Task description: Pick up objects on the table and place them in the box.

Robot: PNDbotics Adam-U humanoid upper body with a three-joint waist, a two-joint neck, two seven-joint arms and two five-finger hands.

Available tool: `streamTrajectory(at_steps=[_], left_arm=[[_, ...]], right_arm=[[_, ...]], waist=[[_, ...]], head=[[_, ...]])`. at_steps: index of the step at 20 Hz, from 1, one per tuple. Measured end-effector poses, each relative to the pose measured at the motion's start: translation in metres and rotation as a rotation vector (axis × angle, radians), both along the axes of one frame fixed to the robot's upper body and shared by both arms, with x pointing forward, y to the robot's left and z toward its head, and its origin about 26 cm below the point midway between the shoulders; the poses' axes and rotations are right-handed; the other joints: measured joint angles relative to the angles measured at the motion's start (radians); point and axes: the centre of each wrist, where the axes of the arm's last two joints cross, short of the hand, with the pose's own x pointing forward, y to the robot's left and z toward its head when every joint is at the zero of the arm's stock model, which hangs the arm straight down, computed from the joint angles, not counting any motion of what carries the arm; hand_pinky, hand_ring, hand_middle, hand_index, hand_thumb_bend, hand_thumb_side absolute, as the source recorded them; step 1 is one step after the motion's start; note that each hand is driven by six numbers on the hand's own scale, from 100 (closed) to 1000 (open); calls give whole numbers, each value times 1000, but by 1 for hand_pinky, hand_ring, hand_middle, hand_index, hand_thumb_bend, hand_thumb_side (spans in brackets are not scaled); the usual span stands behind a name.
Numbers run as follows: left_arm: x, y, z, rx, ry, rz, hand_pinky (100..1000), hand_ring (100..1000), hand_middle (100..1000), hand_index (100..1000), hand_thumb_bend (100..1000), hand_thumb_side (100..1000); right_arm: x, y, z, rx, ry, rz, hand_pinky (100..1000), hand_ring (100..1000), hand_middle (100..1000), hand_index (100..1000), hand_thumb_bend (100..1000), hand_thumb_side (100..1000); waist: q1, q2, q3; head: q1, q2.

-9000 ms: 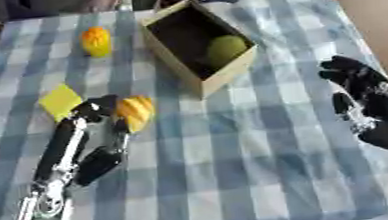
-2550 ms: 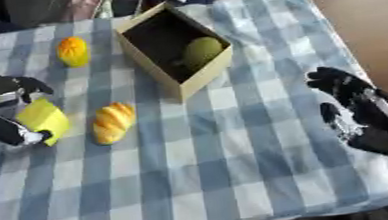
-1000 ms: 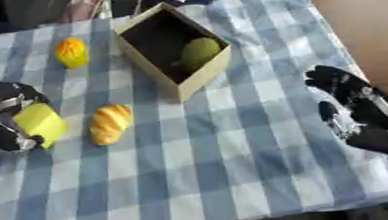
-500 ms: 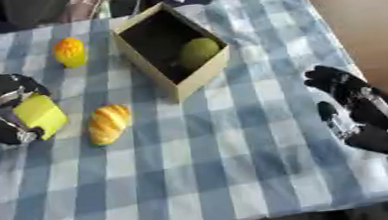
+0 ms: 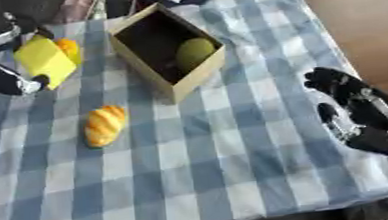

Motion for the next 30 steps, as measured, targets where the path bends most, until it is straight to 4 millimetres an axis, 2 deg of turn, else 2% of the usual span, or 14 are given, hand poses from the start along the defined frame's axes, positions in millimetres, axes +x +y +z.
streamTrajectory(at_steps=[9,13,19,21,24,30], left_arm=[[31,-41,-4,-27,-85,-82,630,525,693,818,192,107],[40,-58,-12,-38,-116,-116,653,546,718,836,200,120],[47,-72,-30,-56,-136,-131,688,598,750,856,218,248],[49,-73,-38,-62,-137,-128,717,660,796,884,243,394],[50,-75,-48,-49,-107,-128,752,729,850,914,288,518],[49,-76,-50,4,-34,-129,784,775,900,943,332,600]], right_arm=[[3,12,3,-7,-3,66,1000,911,889,952,100,374],[4,16,6,-10,-7,89,1000,911,889,951,100,373],[5,21,7,-7,-11,109,1000,911,889,949,100,376],[5,21,7,-6,-11,110,1000,911,889,948,100,376],[5,21,7,-6,-11,110,1000,911,889,948,100,376],[5,21,7,-6,-11,111,1000,911,888,946,100,373]], waist=[[1,1,-68],[1,3,-84],[1,8,-93],[1,10,-97],[1,12,-97],[1,12,-93]], head=[[29,0],[35,0],[37,0],[37,0],[36,0],[35,0]])
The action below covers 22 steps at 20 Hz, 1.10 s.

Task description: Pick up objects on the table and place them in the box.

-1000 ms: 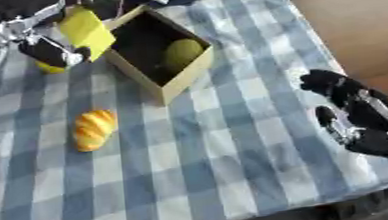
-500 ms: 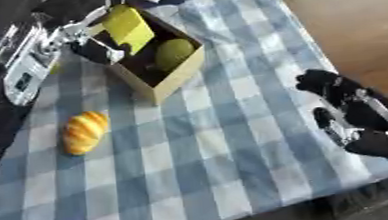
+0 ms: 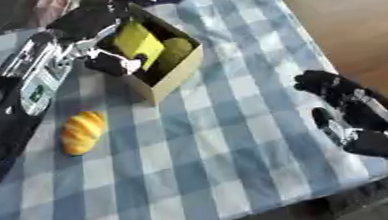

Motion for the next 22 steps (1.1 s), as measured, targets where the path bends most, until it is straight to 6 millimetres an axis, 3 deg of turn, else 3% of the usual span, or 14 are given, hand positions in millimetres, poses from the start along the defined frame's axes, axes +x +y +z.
streamTrajectory(at_steps=[7,14,22], left_arm=[[-9,0,7,21,26,-27,759,735,844,916,310,564],[-44,20,29,94,110,-87,735,694,791,882,308,533],[-71,46,19,222,314,-40,727,690,785,873,356,439]], right_arm=[[0,0,0,-1,1,1,1000,911,887,945,100,371],[0,-2,0,0,1,-9,1000,911,887,945,100,373],[0,-5,1,2,0,-26,1000,911,887,945,100,370]], waist=[[0,0,4],[0,0,25],[0,0,42]], head=[[-3,0],[-24,0],[-36,3]])
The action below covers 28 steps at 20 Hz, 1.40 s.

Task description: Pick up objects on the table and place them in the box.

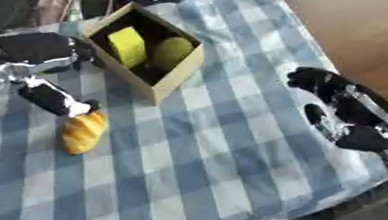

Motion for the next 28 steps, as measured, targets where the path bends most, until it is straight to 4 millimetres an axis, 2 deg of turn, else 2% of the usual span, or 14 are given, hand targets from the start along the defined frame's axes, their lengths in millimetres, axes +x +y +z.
streamTrajectory(at_steps=[11,16,21,23,28], left_arm=[[0,13,-26,95,60,68,730,705,828,900,411,398],[4,17,-41,115,78,84,726,700,818,894,417,390],[7,17,-49,99,66,80,670,624,724,826,356,253],[8,17,-52,79,41,76,643,590,639,764,319,187],[9,16,-56,32,-25,63,597,528,521,662,282,114]], right_arm=[[0,-1,0,0,0,-3,1000,911,886,936,100,367],[0,-2,0,-2,-1,-7,1000,911,885,934,100,367],[0,-2,0,-4,0,-8,1000,911,884,931,100,367],[-1,-2,-1,-5,2,-9,1000,911,884,929,100,369],[-1,-2,-1,-7,3,-10,1000,910,882,925,100,370]], waist=[[0,0,13],[0,0,15],[0,0,16],[0,0,16],[0,0,16]], head=[[1,0],[1,0],[0,0],[0,0],[-3,0]])
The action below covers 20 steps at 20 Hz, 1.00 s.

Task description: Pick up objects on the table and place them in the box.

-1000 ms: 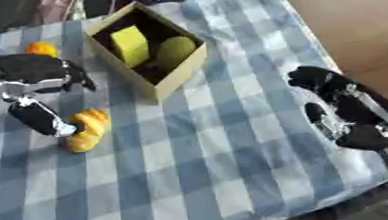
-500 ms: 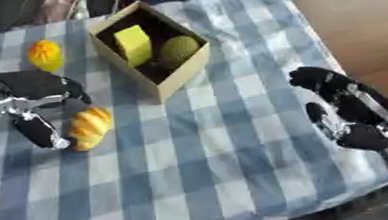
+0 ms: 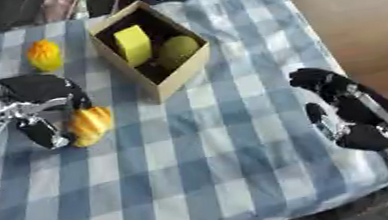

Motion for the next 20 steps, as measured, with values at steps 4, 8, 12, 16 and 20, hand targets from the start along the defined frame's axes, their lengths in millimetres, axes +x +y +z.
streamTrajectory(at_steps=[4,8,12,16,20], left_arm=[[0,0,1,-36,-43,-5,583,508,471,614,254,115],[-3,-3,10,-87,-86,-14,585,503,457,605,230,116],[-3,-10,30,-132,-136,-35,585,502,466,608,230,113],[4,-18,55,-151,-211,-47,592,513,496,633,231,109],[19,-29,68,-193,-291,-40,600,523,515,655,226,109]], right_arm=[[0,0,0,-1,1,-1,1000,910,882,924,100,372],[-1,0,-1,-4,4,-2,1000,911,882,923,100,372],[-1,0,-1,-7,5,-4,1000,911,881,922,100,370],[-1,0,-1,-9,7,-3,1000,912,881,917,100,373],[0,0,-2,-11,9,1,1000,912,881,916,100,373]], waist=[[0,0,0],[0,0,1],[0,0,0],[0,0,-3],[0,0,-16]], head=[[-6,0],[-11,0],[-14,0],[-14,0],[-13,0]])
